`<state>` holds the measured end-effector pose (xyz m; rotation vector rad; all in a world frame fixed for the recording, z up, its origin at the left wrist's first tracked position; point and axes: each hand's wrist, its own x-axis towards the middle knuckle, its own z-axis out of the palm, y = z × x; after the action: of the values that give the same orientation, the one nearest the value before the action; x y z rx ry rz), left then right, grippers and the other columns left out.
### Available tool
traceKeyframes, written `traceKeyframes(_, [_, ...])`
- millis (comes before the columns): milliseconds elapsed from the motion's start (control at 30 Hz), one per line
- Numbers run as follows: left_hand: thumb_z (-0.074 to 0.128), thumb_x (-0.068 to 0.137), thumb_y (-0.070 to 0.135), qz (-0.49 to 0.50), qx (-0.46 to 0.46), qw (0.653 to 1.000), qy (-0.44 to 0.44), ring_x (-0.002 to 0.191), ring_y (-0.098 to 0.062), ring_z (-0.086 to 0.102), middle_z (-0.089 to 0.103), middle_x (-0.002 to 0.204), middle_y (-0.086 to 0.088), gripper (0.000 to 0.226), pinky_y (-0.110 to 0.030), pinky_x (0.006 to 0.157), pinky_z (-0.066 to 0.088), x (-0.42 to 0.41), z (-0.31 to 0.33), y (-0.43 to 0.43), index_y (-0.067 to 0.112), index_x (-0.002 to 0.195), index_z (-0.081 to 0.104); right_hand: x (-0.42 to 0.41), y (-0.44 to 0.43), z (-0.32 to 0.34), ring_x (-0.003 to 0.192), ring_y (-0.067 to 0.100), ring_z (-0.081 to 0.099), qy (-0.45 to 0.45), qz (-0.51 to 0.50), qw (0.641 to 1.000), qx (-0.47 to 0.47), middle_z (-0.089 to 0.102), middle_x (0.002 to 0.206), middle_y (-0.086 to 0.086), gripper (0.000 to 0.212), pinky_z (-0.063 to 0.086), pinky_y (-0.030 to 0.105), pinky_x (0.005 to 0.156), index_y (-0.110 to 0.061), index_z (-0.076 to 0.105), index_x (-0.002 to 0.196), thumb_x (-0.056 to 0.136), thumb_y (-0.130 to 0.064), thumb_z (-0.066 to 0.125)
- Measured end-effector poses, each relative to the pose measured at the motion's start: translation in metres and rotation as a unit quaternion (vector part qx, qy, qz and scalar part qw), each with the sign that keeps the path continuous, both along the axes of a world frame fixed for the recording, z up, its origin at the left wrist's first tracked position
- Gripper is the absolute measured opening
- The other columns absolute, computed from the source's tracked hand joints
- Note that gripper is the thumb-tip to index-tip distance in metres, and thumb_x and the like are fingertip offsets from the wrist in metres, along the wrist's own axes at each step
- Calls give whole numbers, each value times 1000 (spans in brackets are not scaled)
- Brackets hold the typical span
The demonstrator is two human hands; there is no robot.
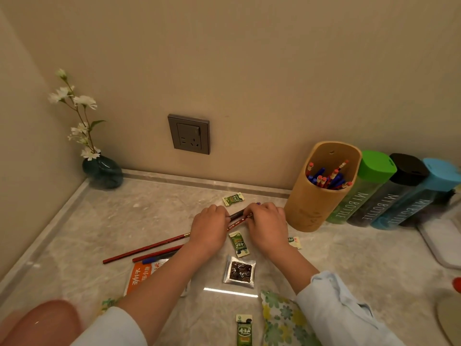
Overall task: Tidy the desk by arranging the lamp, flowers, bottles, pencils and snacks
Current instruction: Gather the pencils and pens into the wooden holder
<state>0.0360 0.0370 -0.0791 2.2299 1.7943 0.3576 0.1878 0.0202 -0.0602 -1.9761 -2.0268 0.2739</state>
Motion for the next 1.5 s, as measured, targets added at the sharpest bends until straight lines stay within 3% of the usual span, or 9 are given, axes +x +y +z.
traceKeyframes(333, [47,93,41,-30,-50,997,-53,98,-18,58,61,107,1,33,-37,79,49,3,6,-7,27,121,56,-4,7,3,94,15,64,101,-48,993,-48,71,101,-7,20,51,31,76,-28,68,104,89,-22,57])
traceKeyframes(600, [49,94,39,-15,-24,996,86,100,-26,59,59,112,-7,34,-34,71,42,19,9,3,14,116,52,0,9,4,102,18,62,93,-48,993,-52,71,106,-7,27,49,36,87,-30,67,107,86,-18,56])
traceKeyframes(733, [47,96,24,-16,-13,993,120,101,-26,57,55,117,-9,26,-34,68,38,24,4,1,10,119,45,1,8,5,107,20,61,88,-40,994,-57,71,110,-6,35,47,37,91,-30,61,120,87,-23,55])
traceKeyframes(867, [40,98,24,9,-10,999,43,99,-25,57,56,114,-9,25,-35,72,43,20,7,0,11,117,47,-3,6,11,111,22,60,167,-87,981,-45,69,116,-1,51,50,40,90,-24,44,137,89,-33,58])
traceKeyframes(1000, [34,100,29,35,22,997,-60,89,-21,57,59,104,-5,25,-34,70,44,19,23,-2,14,111,51,-8,5,29,111,22,62,346,-124,927,-75,68,120,4,61,49,33,87,-15,35,145,92,-34,59])
traceKeyframes(1133, [33,100,31,20,40,991,-126,80,-22,60,62,94,0,24,-35,63,43,21,48,-6,18,106,52,-14,2,61,68,4,63,487,-86,868,-29,70,81,-5,23,47,15,52,-9,64,114,95,-20,57])
traceKeyframes(1200, [31,100,33,8,40,985,-170,75,-21,58,62,86,2,23,-35,58,40,24,61,-9,21,104,51,-15,0,80,60,-2,62,534,-83,841,2,69,76,-3,18,43,11,48,-6,68,105,94,-15,58])
traceKeyframes(1400, [27,100,44,-35,54,960,-271,71,-14,56,56,76,11,31,-33,54,37,38,104,-15,24,104,50,-1,-14,136,56,1,61,574,-65,814,51,73,77,2,13,43,13,47,-10,72,100,88,-12,66])
traceKeyframes(1500, [26,99,48,-68,39,948,-308,70,-12,55,57,76,9,32,-35,57,40,49,124,-18,28,99,51,11,-20,163,56,7,57,556,-49,827,71,73,78,9,7,42,17,45,-15,71,91,88,-11,66])
